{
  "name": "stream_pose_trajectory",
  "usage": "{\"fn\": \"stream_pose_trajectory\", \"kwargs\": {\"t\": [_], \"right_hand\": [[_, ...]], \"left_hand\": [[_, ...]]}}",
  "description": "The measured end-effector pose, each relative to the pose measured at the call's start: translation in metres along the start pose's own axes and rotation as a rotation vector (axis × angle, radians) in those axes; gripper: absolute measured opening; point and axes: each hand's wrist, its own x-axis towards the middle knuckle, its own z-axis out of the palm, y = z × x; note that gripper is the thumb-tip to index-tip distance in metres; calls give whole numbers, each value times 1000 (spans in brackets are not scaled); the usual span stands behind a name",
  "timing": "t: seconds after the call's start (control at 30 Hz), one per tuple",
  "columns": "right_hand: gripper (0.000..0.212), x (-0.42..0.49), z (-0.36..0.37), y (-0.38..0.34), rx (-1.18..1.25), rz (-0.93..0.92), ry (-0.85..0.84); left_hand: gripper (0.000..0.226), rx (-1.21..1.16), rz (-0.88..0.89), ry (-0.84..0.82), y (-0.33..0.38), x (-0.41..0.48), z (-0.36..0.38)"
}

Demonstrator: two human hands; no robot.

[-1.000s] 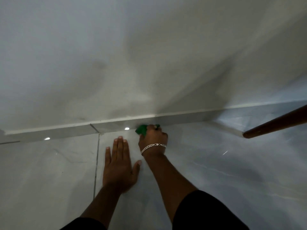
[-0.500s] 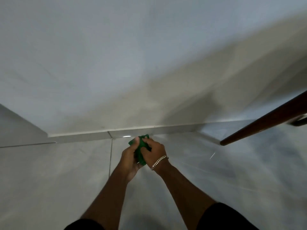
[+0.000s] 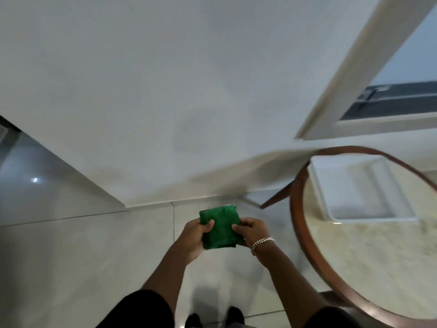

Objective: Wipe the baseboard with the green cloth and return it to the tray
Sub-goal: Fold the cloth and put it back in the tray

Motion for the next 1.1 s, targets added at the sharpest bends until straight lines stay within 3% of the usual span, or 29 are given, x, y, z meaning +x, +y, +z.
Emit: {"fn": "stream_pose_trajectory", "kwargs": {"t": [0.17, 0.33, 0.5, 0.67, 0.87, 1.1], "right_hand": [[22, -70, -73, -50, -51, -19, 146], [21, -79, -165, -68, -77, -56, 292], [17, -43, -279, -75, -147, -62, 343], [15, 51, -379, -68, -204, -51, 349], [7, 167, -436, -40, -286, 2, 328], [16, 205, -446, -22, -511, 25, 379]], "left_hand": [[27, 176, 27, 107, 22, -65, 101], [13, 369, 106, 98, 15, -54, 197], [23, 541, 218, 176, -7, -7, 303], [20, 751, 273, 254, -33, 84, 400], [31, 928, 239, 346, -58, 202, 446], [40, 1055, 264, 489, -87, 243, 452]]}}
